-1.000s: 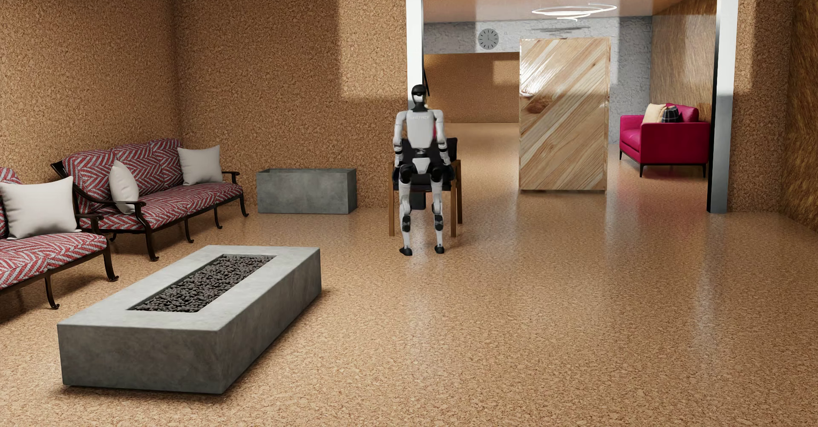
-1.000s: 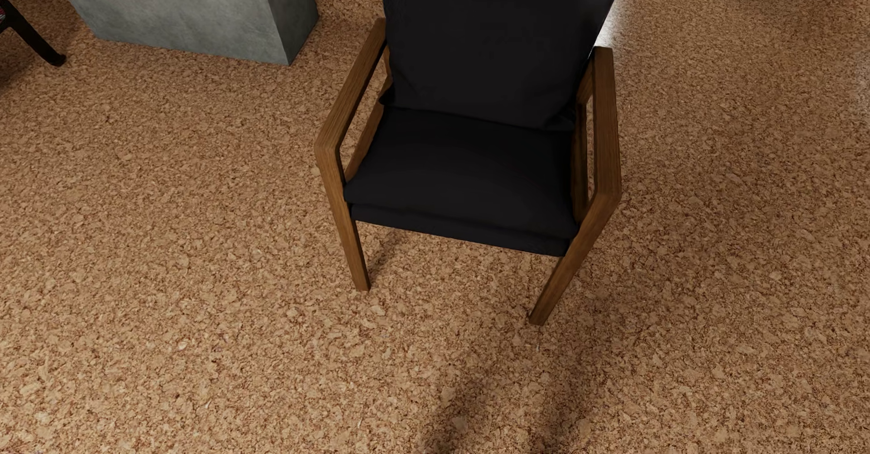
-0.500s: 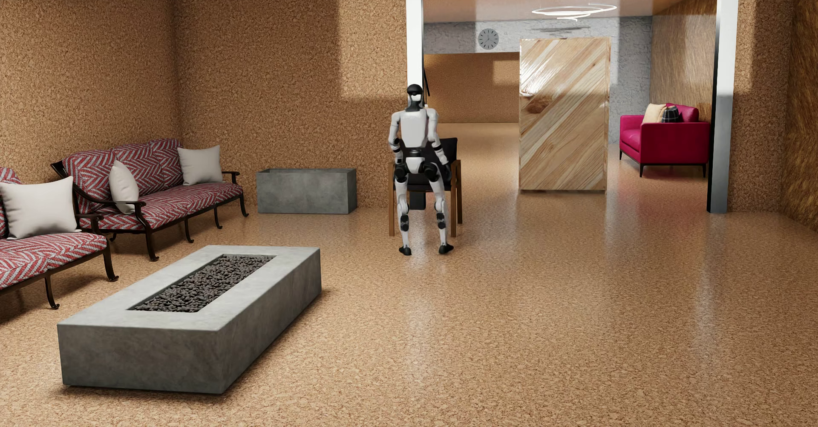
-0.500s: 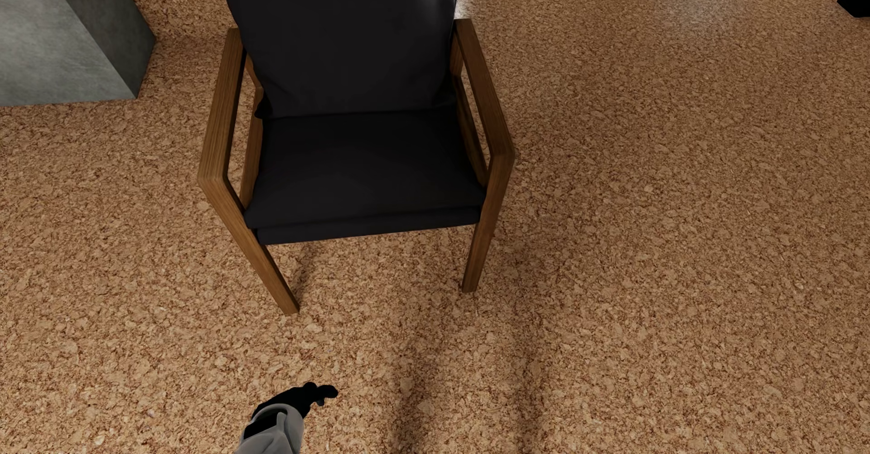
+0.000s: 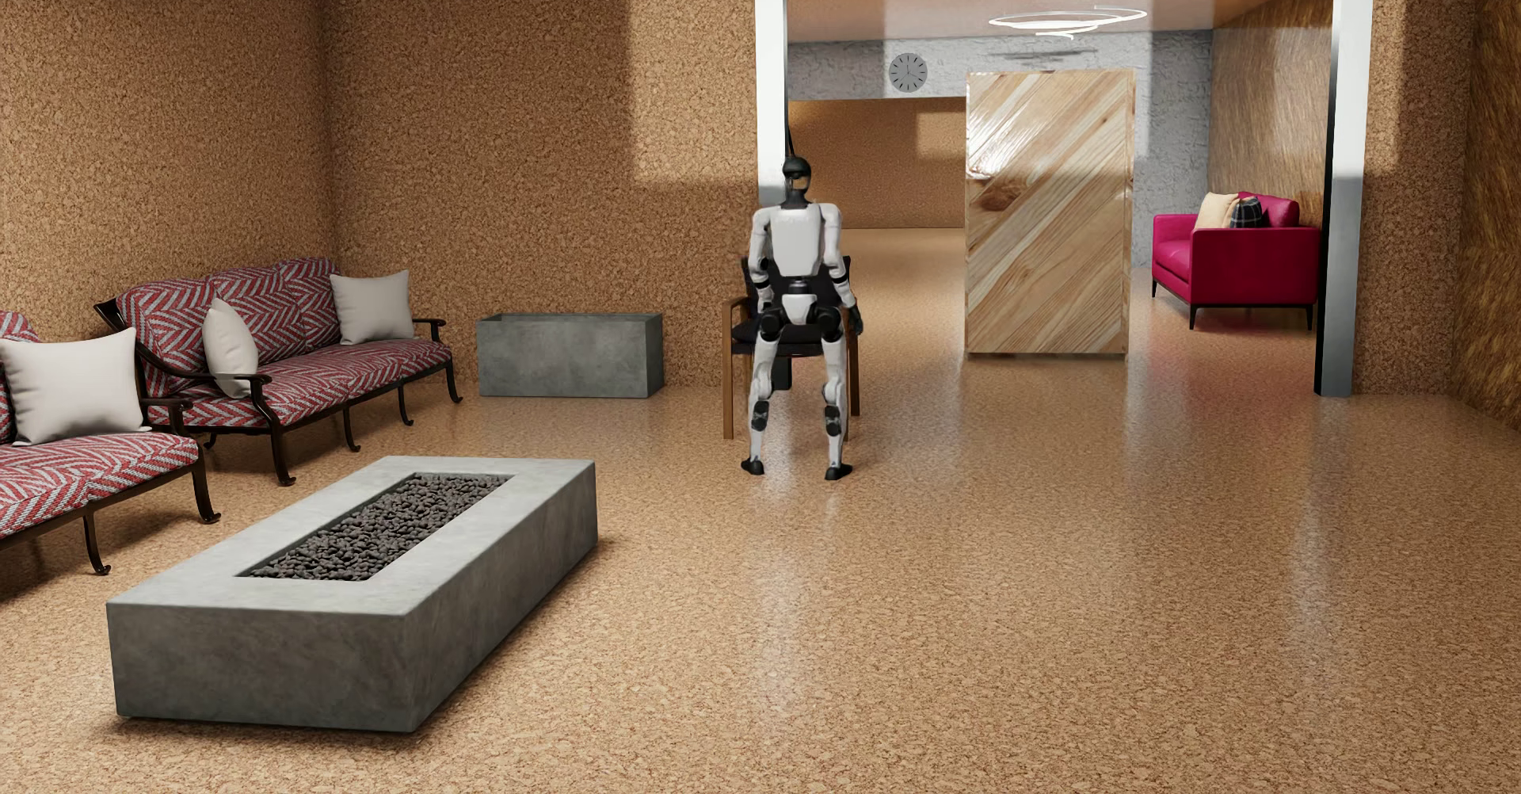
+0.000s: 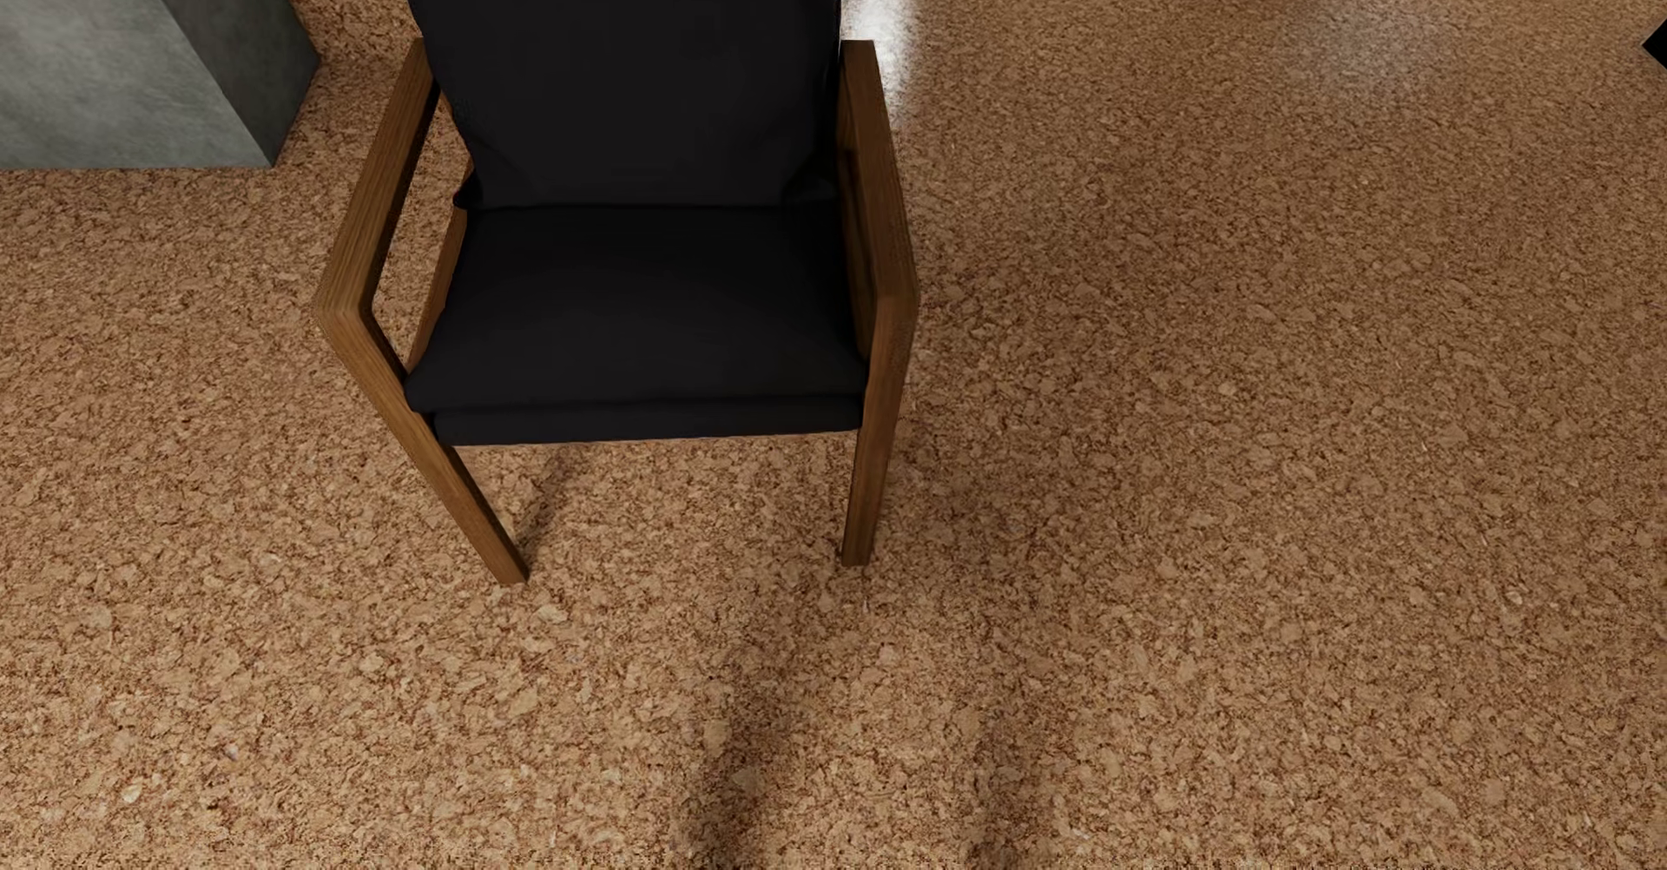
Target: Head to chair
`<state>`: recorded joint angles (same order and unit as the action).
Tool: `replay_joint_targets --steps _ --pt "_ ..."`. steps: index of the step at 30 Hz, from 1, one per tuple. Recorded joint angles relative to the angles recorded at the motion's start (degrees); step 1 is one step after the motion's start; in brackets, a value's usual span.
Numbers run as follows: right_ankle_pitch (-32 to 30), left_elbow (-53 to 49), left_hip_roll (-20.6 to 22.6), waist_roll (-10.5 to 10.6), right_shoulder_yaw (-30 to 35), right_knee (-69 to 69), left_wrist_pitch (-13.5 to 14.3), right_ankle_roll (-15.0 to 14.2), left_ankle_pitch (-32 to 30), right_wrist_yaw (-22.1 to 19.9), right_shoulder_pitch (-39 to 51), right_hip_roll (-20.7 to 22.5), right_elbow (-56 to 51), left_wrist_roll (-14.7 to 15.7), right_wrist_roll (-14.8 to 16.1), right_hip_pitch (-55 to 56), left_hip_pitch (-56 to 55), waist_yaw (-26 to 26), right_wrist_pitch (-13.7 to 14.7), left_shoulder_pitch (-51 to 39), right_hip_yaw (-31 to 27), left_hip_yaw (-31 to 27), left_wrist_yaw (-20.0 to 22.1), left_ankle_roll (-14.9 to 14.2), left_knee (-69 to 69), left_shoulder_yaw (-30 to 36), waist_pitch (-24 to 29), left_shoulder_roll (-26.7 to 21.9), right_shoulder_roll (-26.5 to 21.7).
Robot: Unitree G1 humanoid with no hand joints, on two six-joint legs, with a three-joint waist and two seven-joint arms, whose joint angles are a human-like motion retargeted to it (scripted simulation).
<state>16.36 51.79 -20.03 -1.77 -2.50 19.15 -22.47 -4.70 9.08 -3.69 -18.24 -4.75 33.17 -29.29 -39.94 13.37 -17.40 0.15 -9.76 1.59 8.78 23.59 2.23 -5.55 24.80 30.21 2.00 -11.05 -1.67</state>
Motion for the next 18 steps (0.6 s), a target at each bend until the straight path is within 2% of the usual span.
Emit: replay_joint_targets --steps 2,3,5,6,8,10,11,12,13,14,18 --pt "0.6 -0.7 -2.2 0.9 0.2 0.4 0.4 1.6 -1.2 -0.7 0.6 2.4 1.1 1.1 1.8 0.6 -3.0 -0.1 -0.3 0.6 2.5 -3.6 3.2 -1.0 1.3 0.1 0.7 0.1 0.7" --pt "1.1 -1.5 -2.8 1.4 0.5 0.8 0.4 2.3 -1.7 -0.7 0.9 3.1 2.1 0.9 2.6 0.9 -4.5 0.0 -0.7 0.6 3.8 -5.3 5.1 -0.4 1.9 0.2 1.0 -0.1 0.7" --pt "1.6 -3.5 -3.1 2.4 2.6 1.2 -0.3 3.4 -2.0 -0.1 1.5 3.6 4.4 -0.9 2.6 1.2 -7.2 0.5 -1.7 0.0 6.4 -6.3 4.9 5.4 3.8 0.9 1.6 -0.4 -0.4" --pt "1.8 -4.5 -2.2 2.9 3.8 1.3 -0.7 3.8 -0.4 0.5 2.0 3.5 5.5 -2.0 2.3 1.2 -8.5 0.8 -2.1 -0.6 7.5 -6.5 4.2 6.0 6.0 1.1 1.8 -0.5 -1.2" --pt "2.1 -5.5 2.2 3.5 4.9 1.6 -0.9 4.1 3.4 1.6 2.6 2.5 6.6 -3.9 2.2 1.4 -11.0 1.4 -2.8 -1.9 9.3 -8.9 3.3 5.2 11.8 2.0 2.0 -0.4 -2.7" --pt "2.3 -6.5 7.0 3.9 5.0 1.9 -0.5 4.2 7.0 1.1 3.5 1.7 5.7 -5.1 2.6 1.8 -11.7 1.5 -2.7 -2.2 10.8 -9.0 2.4 4.5 15.3 2.7 1.9 -0.6 -3.5" --pt "2.2 -7.1 9.9 4.1 5.0 1.7 -0.1 4.3 7.3 0.2 4.2 1.4 5.0 -4.9 3.0 1.7 -11.1 1.5 -2.3 -1.8 11.4 -9.7 2.1 4.0 15.3 2.4 1.7 -0.6 -3.7" --pt "2.1 -7.5 12.9 4.3 5.1 1.2 0.4 4.3 6.2 -0.5 4.8 1.4 4.3 -4.1 3.5 1.4 -9.9 1.4 -1.9 -1.1 11.7 -11.3 1.7 5.6 14.0 1.7 1.4 -0.5 -3.8" --pt "1.8 -7.5 14.0 4.4 5.3 0.6 0.9 4.3 6.8 -1.0 5.4 1.5 3.6 -2.8 4.1 1.0 -7.8 1.2 -1.5 -0.4 11.8 -11.0 1.3 9.2 10.6 1.0 1.1 -0.2 -3.9" --pt "1.5 -7.2 14.5 4.5 5.4 0.0 1.4 4.2 7.7 -1.3 6.1 1.6 3.0 -1.8 4.6 0.6 -5.3 1.1 -1.3 0.3 11.7 -10.2 0.7 10.3 6.4 0.8 0.7 0.1 -4.0" --pt "1.5 -2.2 16.2 3.5 4.0 1.0 1.4 3.9 5.3 -3.9 5.8 0.4 0.6 -1.2 6.3 0.7 -0.8 0.4 -0.5 -1.6 10.4 -8.4 -1.5 9.4 -1.0 5.9 0.0 1.0 -2.5"
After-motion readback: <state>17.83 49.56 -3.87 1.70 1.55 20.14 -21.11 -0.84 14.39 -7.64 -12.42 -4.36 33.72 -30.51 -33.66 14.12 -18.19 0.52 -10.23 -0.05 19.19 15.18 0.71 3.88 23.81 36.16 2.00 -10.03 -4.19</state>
